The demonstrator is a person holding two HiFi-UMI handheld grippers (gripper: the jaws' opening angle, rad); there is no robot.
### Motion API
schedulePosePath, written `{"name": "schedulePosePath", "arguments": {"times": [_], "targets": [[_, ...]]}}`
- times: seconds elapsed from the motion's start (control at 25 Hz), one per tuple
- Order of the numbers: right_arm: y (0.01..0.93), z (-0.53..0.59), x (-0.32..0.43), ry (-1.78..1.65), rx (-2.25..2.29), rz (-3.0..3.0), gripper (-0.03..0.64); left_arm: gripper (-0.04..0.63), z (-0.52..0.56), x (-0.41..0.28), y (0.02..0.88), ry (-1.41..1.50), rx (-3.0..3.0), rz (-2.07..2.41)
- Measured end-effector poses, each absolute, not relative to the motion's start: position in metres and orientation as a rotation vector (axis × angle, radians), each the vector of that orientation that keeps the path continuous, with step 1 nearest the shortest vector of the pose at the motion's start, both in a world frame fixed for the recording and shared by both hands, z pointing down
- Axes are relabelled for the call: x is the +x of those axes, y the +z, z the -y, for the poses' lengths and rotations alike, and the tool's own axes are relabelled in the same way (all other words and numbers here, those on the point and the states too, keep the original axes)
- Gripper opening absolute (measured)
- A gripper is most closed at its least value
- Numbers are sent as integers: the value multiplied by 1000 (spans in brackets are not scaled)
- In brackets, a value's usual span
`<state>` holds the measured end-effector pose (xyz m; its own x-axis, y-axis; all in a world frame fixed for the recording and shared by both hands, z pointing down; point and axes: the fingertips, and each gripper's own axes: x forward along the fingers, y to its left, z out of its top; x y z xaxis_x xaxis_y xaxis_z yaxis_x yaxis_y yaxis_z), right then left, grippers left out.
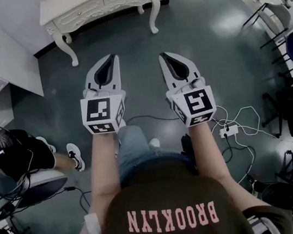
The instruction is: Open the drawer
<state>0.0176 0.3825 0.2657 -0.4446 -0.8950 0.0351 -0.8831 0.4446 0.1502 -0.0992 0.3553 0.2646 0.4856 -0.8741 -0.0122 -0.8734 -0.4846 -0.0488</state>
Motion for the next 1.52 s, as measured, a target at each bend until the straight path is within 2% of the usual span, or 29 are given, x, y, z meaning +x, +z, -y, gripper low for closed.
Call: {"name": "schedulePosePath", "arguments": {"times": [0.32,1.12,1.52], "targets": [[274,-356,12,-143,1630,2555,-3,5,-328,-107,272,-42,-2682,-1535],[297,-119,-18,-60,1655,2470,-3,5,-77,-122,291,-88,-2797,-1431],[302,-36,-10,-34,1770,2355,-3,5,4,-128,298,-118,-2830,-1390]]}}
